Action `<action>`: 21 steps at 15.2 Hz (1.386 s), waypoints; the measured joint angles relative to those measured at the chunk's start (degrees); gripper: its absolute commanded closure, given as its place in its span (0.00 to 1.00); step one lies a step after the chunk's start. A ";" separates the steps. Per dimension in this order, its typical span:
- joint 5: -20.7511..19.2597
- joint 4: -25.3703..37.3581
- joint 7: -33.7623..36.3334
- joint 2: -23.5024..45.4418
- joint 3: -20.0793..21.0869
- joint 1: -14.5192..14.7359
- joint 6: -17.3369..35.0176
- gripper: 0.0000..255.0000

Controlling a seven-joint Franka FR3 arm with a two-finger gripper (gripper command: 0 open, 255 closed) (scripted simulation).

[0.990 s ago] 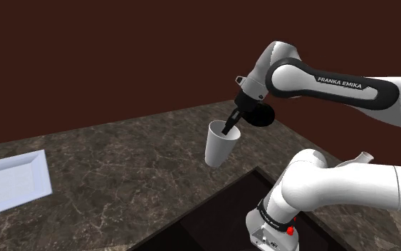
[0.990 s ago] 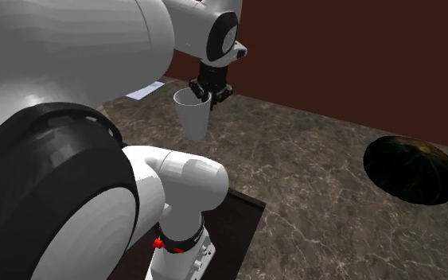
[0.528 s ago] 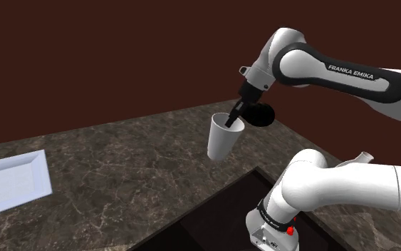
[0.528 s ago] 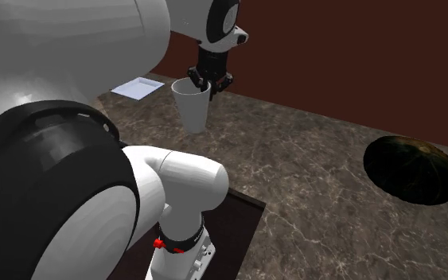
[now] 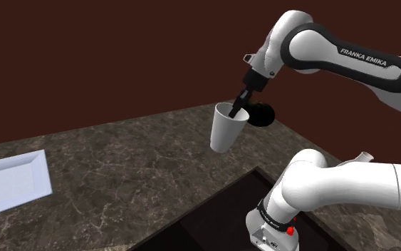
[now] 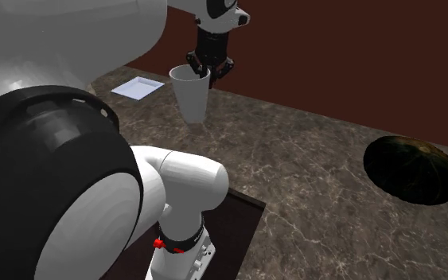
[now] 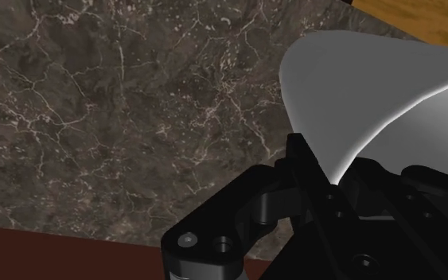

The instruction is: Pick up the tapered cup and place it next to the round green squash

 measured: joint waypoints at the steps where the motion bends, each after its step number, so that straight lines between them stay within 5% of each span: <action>1: -0.04 0.80 0.07 0.05 -0.04 0.00 -0.74 1.00; 8: -0.43 6.98 0.13 1.90 -0.68 0.07 -5.11 1.00; 21: -7.80 18.79 -16.30 16.05 -17.40 -1.76 -4.25 1.00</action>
